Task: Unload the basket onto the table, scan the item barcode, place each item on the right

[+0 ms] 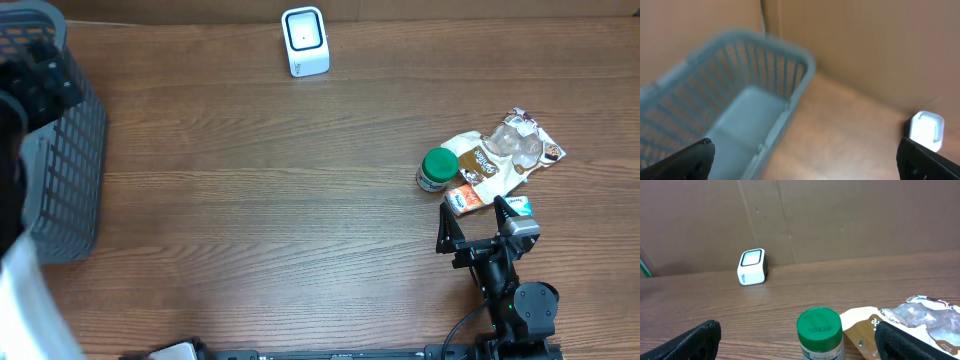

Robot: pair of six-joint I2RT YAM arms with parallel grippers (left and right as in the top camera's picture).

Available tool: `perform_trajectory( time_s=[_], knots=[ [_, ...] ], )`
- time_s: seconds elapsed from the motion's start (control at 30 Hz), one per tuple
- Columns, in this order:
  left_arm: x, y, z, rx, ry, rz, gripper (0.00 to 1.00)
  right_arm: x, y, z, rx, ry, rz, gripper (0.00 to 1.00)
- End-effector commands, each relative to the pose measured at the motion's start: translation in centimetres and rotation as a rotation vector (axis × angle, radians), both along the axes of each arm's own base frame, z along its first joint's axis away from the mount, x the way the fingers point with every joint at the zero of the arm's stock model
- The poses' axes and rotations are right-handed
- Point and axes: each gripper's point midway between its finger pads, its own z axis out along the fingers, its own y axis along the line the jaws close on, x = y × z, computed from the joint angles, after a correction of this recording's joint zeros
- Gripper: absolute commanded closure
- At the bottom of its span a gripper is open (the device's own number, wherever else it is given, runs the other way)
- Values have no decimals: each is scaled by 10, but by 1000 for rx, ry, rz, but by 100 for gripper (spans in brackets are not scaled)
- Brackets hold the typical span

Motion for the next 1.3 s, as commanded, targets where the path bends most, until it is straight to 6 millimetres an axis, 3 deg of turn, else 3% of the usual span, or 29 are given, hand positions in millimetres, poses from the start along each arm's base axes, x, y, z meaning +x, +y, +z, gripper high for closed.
perform_trajectory(
  time_s=[0.0, 0.2, 0.37, 0.47, 0.67, 0.77, 0.87, 1.1, 1.17, 1.27],
  knots=[
    [-29, -14, 40, 41, -122, -24, 0, 0, 0, -2, -4, -6, 2, 0],
    [-88, -30, 93, 94, -312, -25, 0, 0, 0, -2, -4, -6, 2, 0],
    [-125, -40, 104, 112, -376, -25, 0, 0, 0, -2, -4, -6, 2, 0],
    [-148, -42, 99, 132, -364, -9, 0, 0, 0, -2, -4, -6, 2, 0],
    [-190, -37, 59, 153, -206, 66, 0, 0, 0, -2, -4, -6, 2, 0],
    [-191, -48, 55, 124, -209, 10, 0, 0, 0, -2, -4, -6, 2, 0],
    [-182, -62, 63, 107, -262, -75, 0, 0, 0, -2, -4, -6, 2, 0],
    [-137, -111, 91, 192, -486, -438, 0, 0, 0, -2, -3, -6, 2, 0],
    [-126, -116, 88, 211, -548, -480, 1, 0, 0, -2, -3, -6, 2, 0],
    [-108, -118, 68, 237, -621, -504, 0, 0, 0, -2, -4, -6, 2, 0]
  ],
)
